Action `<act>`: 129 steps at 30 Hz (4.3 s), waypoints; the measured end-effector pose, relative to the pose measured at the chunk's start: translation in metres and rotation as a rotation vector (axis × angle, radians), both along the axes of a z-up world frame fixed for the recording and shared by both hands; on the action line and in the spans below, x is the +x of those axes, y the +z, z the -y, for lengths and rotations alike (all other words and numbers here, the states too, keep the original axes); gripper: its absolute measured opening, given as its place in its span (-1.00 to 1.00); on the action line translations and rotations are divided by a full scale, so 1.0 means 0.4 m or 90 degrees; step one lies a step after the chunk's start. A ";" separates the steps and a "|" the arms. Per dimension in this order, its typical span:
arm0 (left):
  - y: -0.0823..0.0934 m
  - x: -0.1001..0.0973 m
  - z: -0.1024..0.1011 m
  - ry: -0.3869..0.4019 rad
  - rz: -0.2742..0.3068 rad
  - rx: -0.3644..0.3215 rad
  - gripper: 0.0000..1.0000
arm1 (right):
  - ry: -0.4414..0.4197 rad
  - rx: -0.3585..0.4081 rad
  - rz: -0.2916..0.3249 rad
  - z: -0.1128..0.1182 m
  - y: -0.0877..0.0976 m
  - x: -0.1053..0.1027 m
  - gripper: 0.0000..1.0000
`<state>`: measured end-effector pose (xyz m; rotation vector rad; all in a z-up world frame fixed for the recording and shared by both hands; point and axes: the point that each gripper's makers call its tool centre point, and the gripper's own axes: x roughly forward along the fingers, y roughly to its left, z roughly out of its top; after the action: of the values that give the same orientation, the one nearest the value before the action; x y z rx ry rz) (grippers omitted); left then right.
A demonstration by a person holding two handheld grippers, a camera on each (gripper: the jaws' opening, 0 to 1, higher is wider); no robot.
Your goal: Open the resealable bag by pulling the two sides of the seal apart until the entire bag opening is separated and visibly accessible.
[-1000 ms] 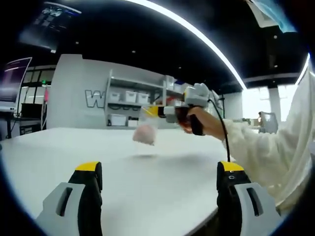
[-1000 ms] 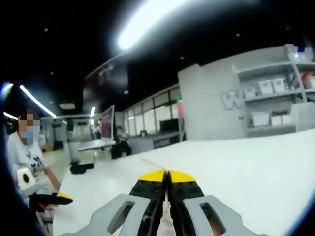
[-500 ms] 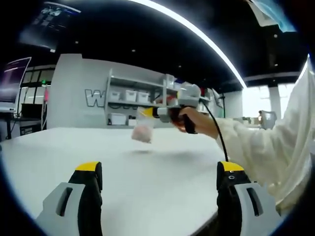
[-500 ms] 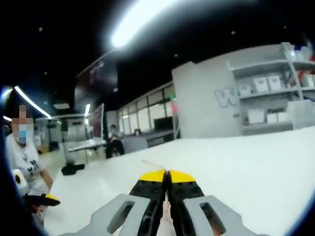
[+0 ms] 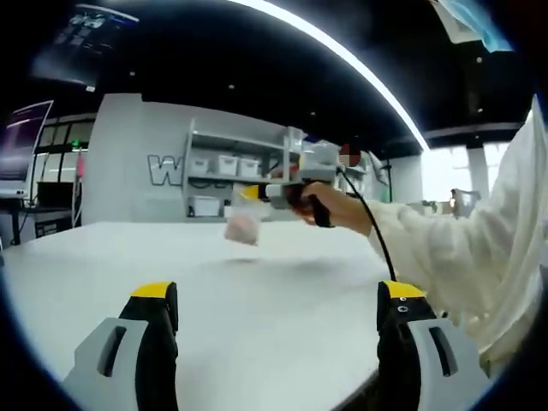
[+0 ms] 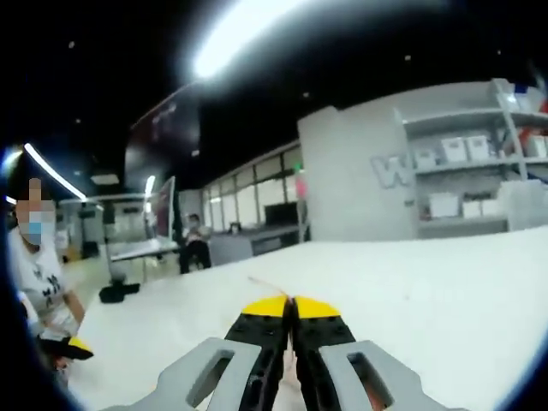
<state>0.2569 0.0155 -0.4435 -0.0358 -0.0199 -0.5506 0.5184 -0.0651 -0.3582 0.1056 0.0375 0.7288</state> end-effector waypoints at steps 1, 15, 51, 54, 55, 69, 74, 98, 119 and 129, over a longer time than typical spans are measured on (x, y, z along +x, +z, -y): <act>0.001 0.000 0.000 0.000 0.001 0.001 0.91 | -0.002 -0.001 0.000 -0.002 -0.002 0.005 -1.00; -0.006 0.000 -0.007 0.005 -0.005 0.002 0.91 | -0.019 -0.007 -0.013 -0.014 0.001 0.069 -1.00; -0.004 -0.005 -0.016 0.008 -0.007 0.008 0.92 | -0.063 -0.080 -0.039 -0.090 -0.025 0.220 -1.00; -0.003 -0.003 -0.012 0.006 -0.005 0.008 0.92 | -0.072 -0.110 -0.017 -0.092 -0.026 0.229 -1.00; -0.002 -0.003 -0.011 0.005 -0.005 0.008 0.92 | -0.076 -0.120 -0.013 -0.092 -0.027 0.234 -1.00; 0.002 -0.003 -0.014 0.009 -0.003 0.016 0.92 | -0.146 -0.360 0.119 -0.120 -0.085 0.268 -1.00; 0.003 -0.005 -0.015 0.009 -0.002 0.016 0.92 | -0.145 -0.464 0.183 -0.154 -0.114 0.255 -1.00; 0.004 -0.014 -0.039 0.022 0.000 0.004 0.92 | -0.042 -0.453 0.056 -0.244 -0.297 0.197 -1.00; 0.009 -0.026 -0.038 0.024 0.005 0.004 0.92 | -0.008 -0.293 -0.012 -0.255 -0.256 0.152 -0.68; 0.007 -0.024 -0.033 0.022 0.004 0.009 0.91 | -0.014 -0.270 -0.015 -0.246 -0.253 0.156 -0.67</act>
<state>0.2472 0.0288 -0.4407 -0.0195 -0.0220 -0.5158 0.5809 0.0334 -0.4593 -0.2901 0.2118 0.6840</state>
